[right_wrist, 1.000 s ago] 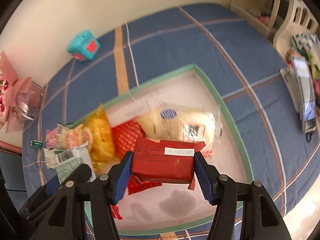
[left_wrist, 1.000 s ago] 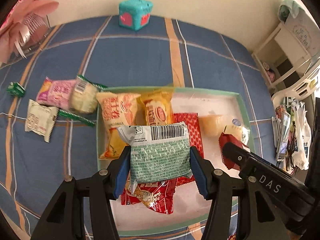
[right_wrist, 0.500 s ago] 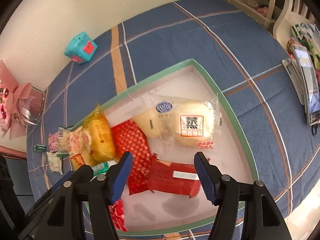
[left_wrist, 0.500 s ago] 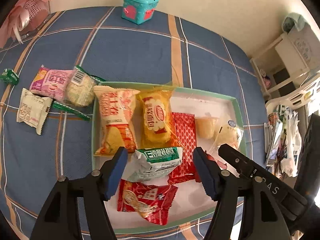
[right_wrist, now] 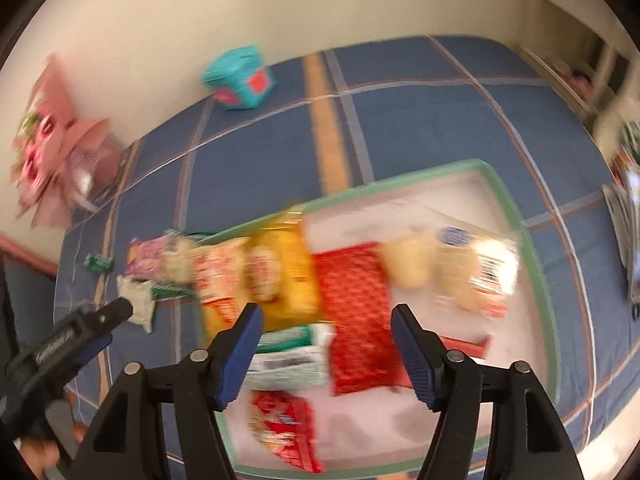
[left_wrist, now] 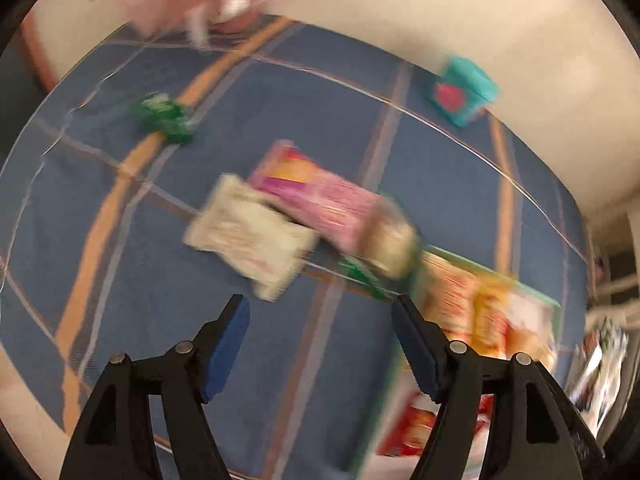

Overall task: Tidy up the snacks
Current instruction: 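Withdraw both open tools from the tray back toward the remaining snacks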

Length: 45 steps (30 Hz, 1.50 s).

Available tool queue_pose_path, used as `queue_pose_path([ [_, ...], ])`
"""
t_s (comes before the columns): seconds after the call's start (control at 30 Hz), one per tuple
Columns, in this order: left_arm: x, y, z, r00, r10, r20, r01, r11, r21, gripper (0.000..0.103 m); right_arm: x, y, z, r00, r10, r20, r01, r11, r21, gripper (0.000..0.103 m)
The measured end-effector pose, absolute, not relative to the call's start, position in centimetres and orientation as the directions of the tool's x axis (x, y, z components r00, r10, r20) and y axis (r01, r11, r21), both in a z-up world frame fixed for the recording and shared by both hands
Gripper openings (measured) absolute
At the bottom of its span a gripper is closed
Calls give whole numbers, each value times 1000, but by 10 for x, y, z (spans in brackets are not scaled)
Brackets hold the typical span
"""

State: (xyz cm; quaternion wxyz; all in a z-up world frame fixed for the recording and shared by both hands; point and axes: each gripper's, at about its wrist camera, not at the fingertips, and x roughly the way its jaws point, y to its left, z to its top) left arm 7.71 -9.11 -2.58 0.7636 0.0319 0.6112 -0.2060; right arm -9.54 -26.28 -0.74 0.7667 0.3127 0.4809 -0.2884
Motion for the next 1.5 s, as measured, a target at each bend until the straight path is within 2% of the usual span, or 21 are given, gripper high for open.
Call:
queue_pose_path([
  [0.07,87,-77,-28,187,-252,-950,315,931,-185,86,-78,-248,-9,393,-123,-911,705,677,213,82],
  [0.17,103,-55,-33,233,-201,-951,256,956,-139,91,-57,-230,-13,417,-90,-904,665,709,237,84],
  [0.2,106,-50,-35,240,-191,-952,245,961,-131,93,-53,-226,-14,421,-84,-903,657,715,239,91],
  [0.23,108,-47,-36,244,-185,-952,238,963,-127,96,-47,-221,-16,423,-80,-903,648,724,239,103],
  [0.47,130,-26,-54,255,-125,-959,165,983,-85,101,-18,-197,-21,441,-89,-893,581,787,209,103],
  [0.73,142,-35,-73,191,-232,-954,182,963,-198,101,0,-197,-30,428,-100,-898,572,800,183,103],
  [0.97,154,-60,-92,169,-266,-949,205,951,-230,101,6,-199,-38,400,-119,-909,569,810,145,103],
  [1.5,159,-62,-109,109,-192,-975,208,964,-166,101,7,-205,-32,417,-131,-899,570,808,146,103],
])
